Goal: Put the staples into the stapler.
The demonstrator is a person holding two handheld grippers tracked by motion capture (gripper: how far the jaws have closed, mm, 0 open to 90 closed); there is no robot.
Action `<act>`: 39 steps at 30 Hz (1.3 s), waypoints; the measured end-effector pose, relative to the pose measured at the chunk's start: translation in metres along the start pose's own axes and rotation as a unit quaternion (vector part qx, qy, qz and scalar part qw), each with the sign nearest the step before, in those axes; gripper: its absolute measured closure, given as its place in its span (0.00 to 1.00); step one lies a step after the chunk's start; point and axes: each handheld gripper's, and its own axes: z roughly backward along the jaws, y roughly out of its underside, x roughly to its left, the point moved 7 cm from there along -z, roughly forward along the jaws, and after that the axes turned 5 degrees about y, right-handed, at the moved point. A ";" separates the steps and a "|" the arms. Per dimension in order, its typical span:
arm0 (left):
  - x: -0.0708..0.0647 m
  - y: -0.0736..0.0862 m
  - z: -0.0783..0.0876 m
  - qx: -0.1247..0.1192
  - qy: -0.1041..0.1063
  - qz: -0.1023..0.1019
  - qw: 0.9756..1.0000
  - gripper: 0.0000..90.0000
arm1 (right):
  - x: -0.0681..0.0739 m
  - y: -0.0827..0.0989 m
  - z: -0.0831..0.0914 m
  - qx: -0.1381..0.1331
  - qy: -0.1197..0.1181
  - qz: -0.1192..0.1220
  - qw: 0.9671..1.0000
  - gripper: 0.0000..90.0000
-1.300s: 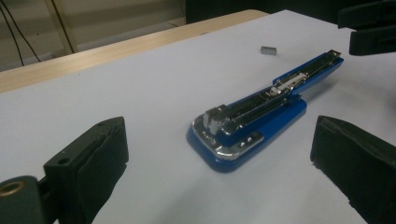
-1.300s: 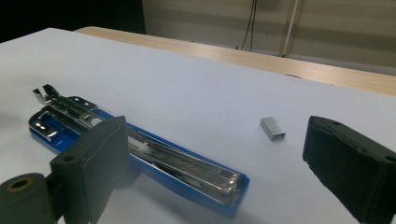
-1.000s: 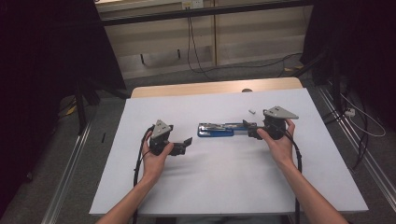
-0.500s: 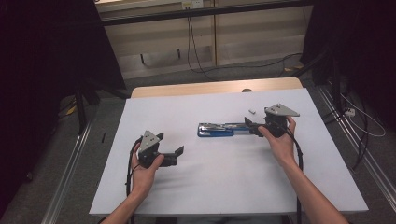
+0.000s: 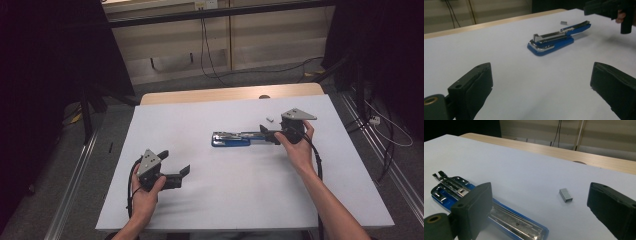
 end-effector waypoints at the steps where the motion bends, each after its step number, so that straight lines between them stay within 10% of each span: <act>1: 0.000 0.002 0.001 0.003 0.001 0.000 1.000 0.05 | 0.000 -0.001 -0.002 0.000 -0.004 -0.005 1.000 0.07; 12: 0.000 0.006 0.008 -0.008 0.010 0.031 0.999 0.05 | -0.008 -0.025 -0.015 0.017 -0.015 0.007 1.000 0.10; 29: -0.003 0.008 0.015 -0.007 0.000 0.013 1.000 0.05 | -0.037 -0.026 -0.041 0.063 0.011 0.014 0.998 0.17; 39: -0.009 0.007 0.007 0.000 0.016 0.003 1.000 0.05 | -0.048 -0.023 -0.053 0.142 0.007 0.040 0.989 0.12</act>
